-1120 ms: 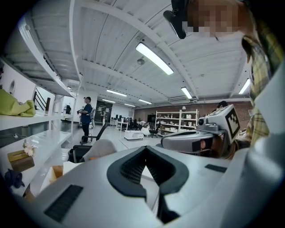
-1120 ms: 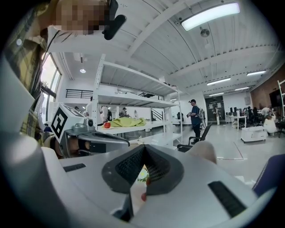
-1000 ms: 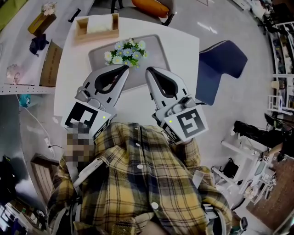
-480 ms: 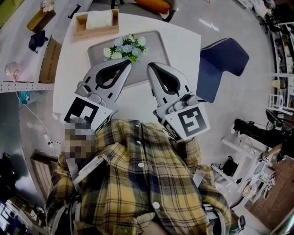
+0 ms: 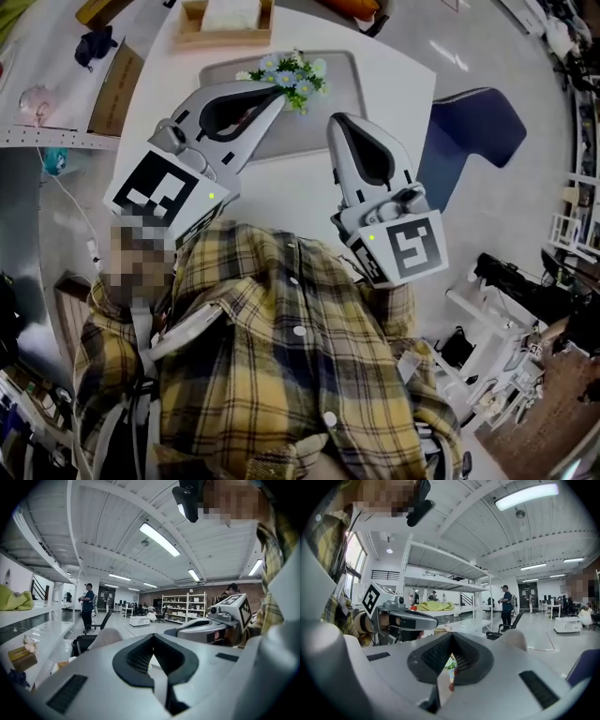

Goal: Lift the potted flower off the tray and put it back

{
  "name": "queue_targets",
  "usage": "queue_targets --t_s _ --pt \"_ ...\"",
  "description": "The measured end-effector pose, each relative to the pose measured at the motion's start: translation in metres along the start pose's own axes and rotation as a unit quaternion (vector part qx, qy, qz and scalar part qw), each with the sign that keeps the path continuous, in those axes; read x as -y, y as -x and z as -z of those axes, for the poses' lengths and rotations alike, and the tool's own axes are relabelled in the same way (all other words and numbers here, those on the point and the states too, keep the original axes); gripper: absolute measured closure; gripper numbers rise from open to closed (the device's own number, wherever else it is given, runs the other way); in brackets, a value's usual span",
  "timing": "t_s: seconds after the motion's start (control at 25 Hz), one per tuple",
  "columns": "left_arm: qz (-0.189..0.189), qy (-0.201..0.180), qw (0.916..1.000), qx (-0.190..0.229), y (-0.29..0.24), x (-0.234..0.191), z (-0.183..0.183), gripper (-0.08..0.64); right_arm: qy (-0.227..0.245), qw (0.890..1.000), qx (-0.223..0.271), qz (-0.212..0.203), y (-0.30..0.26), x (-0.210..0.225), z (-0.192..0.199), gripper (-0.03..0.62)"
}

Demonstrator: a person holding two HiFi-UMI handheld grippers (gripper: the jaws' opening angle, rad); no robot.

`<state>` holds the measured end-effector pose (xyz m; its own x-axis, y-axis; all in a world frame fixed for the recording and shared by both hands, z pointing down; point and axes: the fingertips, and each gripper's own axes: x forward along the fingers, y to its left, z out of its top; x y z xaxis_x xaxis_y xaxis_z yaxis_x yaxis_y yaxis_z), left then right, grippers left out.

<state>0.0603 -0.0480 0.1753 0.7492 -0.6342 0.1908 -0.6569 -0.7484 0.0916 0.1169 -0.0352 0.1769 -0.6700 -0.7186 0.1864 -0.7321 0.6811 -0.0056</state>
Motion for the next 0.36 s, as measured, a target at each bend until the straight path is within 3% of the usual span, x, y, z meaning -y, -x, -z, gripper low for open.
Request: queue_targets --t_s 0.36 --pt "0.035 -0.072 0.9964 -0.028 -0.001 0.009 0.01 0.551 0.02 1.0 -0.004 0.004 -0.001 -0.004 0.001 0.595"
